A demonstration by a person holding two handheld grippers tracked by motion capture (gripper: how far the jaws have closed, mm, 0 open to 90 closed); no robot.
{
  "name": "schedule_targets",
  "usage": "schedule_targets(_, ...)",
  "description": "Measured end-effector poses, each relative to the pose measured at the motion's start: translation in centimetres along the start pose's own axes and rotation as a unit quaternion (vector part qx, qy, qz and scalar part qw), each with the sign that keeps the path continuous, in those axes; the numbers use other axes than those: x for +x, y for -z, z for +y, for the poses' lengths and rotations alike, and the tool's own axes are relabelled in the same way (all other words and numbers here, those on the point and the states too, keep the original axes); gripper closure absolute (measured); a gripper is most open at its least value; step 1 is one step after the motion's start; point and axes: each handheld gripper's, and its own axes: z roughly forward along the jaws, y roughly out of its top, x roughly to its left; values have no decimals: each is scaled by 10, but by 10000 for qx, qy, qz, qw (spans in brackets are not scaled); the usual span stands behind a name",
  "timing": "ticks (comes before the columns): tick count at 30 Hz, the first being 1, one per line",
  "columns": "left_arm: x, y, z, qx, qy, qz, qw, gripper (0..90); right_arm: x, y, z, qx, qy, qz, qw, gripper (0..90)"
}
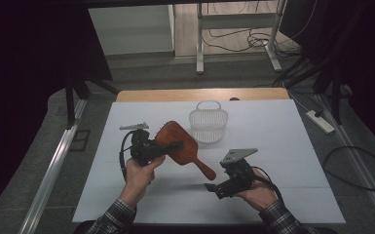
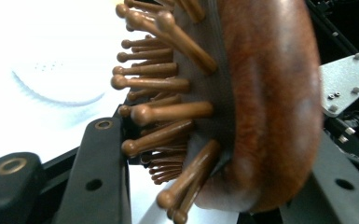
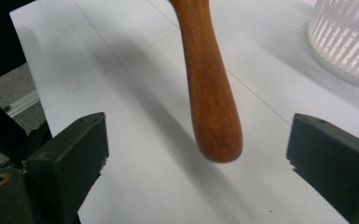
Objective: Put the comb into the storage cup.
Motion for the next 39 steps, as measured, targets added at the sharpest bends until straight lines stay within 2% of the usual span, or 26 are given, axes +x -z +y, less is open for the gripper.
schedule_targets(5,0,4,4,-9,-91,129,9999,535,-1,1,-2,75,84,-73,9999,0)
schedule_targets(10,0,8,6,-53,-126,204,9997,535,-6,6,-5,-1,24,-43,10000,0)
schedule_targets(21,-1,11,14,-77,-156,274,9995,535,-13,16,-10,-7,40,-180,9998,0)
schedule_targets(25,0,11,17,-85,-183,295,9994,535,-15,18,-12,69,56,-262,9996,0)
schedule_targets(34,0,11,29,-132,-200,380,9990,535,-19,24,-18,142,83,-289,9994,0)
schedule_targets(39,3,12,34,-152,-205,415,9988,535,-22,31,-22,76,-13,-319,9995,0)
